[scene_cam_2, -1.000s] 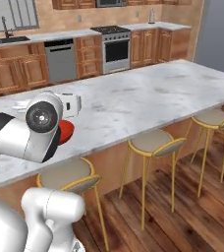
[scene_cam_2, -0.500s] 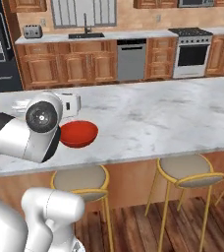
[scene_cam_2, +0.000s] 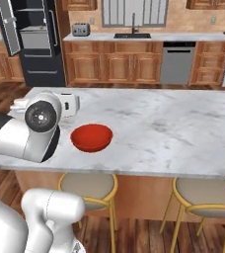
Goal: Retrieve the tangerine and peach from the fridge and place them into the bowl on the dining table.
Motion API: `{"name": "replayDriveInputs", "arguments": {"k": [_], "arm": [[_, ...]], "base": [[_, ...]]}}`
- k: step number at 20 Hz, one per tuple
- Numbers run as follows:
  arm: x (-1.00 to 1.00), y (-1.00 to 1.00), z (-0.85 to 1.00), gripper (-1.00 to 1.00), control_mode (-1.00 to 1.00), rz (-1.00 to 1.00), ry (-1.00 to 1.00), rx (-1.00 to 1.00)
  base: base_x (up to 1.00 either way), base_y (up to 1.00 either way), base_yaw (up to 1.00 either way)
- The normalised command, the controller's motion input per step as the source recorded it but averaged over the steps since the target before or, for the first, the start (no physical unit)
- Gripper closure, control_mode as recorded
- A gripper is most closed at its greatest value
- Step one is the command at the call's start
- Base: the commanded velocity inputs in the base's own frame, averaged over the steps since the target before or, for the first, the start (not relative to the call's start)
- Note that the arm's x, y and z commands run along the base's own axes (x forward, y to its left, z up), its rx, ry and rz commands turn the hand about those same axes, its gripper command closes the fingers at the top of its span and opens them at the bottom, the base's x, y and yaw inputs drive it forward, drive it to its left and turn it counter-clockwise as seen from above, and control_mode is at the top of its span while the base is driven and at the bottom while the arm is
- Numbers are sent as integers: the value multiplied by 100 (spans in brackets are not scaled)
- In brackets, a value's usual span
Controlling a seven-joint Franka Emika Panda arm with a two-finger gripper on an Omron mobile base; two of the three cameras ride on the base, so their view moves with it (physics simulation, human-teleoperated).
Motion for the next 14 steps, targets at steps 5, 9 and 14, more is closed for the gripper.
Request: {"name": "replayDriveInputs", "arguments": {"k": [5, 9, 14], "arm": [[0, 0, 0, 100, 100, 0, 0, 0], [0, 0, 0, 100, 100, 0, 0, 0], [100, -10, -19, 100, -100, -1, 52, 0]], "base": [[90, 0, 25], [99, 0, 9], [0, 0, 0]]}}
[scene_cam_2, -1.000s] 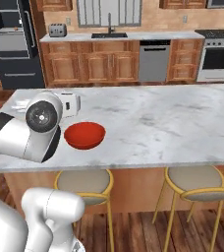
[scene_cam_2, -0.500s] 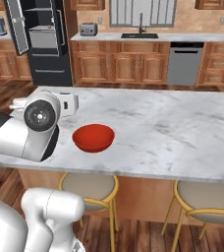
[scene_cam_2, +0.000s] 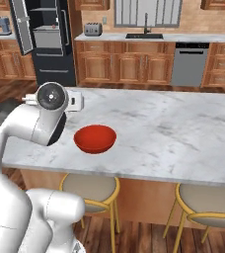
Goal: Retrieve the tangerine and peach from the fridge and place them into the bowl on the dining table.
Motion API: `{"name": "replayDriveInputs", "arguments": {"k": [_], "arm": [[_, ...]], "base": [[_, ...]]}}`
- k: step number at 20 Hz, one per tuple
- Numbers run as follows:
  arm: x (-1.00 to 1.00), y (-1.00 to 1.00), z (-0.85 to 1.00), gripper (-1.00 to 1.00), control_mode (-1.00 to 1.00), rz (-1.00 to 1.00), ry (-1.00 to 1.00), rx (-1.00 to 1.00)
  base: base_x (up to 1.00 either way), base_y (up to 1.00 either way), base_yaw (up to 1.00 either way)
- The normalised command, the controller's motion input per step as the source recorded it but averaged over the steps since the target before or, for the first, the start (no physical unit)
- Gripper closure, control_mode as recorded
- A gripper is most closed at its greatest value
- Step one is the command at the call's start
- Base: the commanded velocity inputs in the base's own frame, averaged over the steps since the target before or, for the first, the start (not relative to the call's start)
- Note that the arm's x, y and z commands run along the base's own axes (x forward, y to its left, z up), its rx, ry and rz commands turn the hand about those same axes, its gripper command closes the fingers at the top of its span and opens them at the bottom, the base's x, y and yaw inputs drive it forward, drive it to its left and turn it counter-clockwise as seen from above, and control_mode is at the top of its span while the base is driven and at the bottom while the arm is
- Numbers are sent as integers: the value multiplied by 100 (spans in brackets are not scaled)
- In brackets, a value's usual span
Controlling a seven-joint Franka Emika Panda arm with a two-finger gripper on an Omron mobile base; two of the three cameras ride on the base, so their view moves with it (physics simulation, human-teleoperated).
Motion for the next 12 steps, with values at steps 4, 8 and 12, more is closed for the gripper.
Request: {"name": "replayDriveInputs", "arguments": {"k": [4, 8, 12], "arm": [[87, -13, -21, 100, -100, -9, 54, 0], [56, -12, -33, 100, -100, -15, 43, 0], [49, -6, -61, 100, -100, -18, 37, -1]], "base": [[0, 0, 0], [0, 0, 0], [0, 0, 0]]}}
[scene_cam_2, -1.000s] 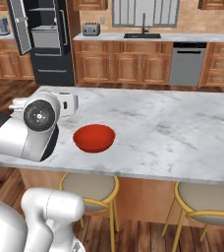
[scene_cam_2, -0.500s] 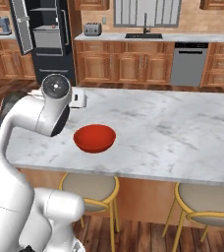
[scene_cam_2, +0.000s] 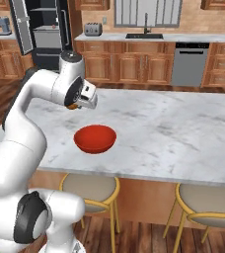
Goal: Retrieve the tangerine and peach from the fridge and place them into the bowl on the dining table.
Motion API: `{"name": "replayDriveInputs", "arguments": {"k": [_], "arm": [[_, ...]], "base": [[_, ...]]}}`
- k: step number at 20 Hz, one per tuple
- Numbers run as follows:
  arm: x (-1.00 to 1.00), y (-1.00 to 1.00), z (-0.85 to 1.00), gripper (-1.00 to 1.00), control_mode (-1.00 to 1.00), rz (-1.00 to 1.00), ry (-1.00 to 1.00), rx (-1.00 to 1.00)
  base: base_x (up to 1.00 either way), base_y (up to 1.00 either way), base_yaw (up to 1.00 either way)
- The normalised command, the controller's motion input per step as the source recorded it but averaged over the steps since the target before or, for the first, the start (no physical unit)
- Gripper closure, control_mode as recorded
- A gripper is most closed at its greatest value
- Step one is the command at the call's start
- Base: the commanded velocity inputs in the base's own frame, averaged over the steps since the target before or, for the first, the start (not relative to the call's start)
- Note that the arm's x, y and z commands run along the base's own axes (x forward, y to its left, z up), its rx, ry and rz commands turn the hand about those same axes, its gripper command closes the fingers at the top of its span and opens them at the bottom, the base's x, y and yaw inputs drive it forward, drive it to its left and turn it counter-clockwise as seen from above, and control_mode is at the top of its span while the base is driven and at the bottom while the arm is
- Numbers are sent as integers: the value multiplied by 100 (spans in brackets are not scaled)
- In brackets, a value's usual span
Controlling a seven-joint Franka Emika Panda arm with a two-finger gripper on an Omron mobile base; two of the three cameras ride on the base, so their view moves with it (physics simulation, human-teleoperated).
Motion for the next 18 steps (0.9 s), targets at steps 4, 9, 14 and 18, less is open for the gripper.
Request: {"name": "replayDriveInputs", "arguments": {"k": [4, 9, 14, 18], "arm": [[37, 0, -70, 100, -100, -15, 32, -9], [2, -7, -67, 100, -100, -14, 22, -12], [12, -13, -41, 100, -100, -12, 15, -5], [25, -9, -47, 100, -100, -3, 3, 0]], "base": [[0, 0, 0], [0, 0, 0], [0, 0, 0], [0, 0, 0]]}}
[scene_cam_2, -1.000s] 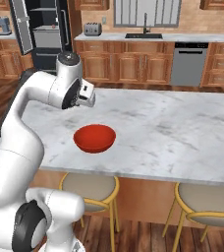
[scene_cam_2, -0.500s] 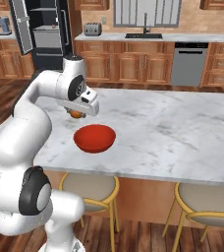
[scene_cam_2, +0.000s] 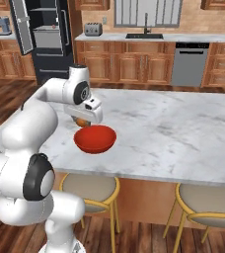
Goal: Retrieve the tangerine and peach from the fridge and place them into the bowl on the dining table.
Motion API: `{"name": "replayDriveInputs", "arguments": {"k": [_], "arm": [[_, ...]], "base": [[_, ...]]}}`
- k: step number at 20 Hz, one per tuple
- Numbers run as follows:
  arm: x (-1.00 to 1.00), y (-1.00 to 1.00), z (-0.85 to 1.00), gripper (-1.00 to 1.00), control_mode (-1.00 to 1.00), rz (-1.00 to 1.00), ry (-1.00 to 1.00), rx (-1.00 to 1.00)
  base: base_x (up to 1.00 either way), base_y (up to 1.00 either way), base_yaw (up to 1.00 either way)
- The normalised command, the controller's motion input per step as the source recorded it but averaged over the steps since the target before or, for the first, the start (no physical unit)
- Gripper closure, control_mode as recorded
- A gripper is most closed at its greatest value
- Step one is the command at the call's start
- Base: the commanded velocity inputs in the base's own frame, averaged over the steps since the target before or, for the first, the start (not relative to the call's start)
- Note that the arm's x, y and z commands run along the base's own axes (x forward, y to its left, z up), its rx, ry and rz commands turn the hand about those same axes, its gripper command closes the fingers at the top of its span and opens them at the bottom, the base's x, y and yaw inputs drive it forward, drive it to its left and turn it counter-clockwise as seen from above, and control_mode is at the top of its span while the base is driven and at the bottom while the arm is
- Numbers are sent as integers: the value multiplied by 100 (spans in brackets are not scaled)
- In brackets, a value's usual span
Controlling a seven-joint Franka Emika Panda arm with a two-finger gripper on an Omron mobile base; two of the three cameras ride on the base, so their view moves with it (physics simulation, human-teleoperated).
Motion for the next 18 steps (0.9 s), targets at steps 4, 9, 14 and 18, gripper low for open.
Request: {"name": "replayDriveInputs", "arguments": {"k": [4, 9, 14, 18], "arm": [[22, 0, -51, 100, -100, -1, 0, 0], [27, 0, -61, 100, -100, -1, 0, 0], [46, 0, -56, 100, -100, -1, 0, 0], [59, 0, -47, 100, -100, -2, 0, 0]], "base": [[0, 0, 0], [0, 0, 0], [0, 0, 0], [0, 0, 0]]}}
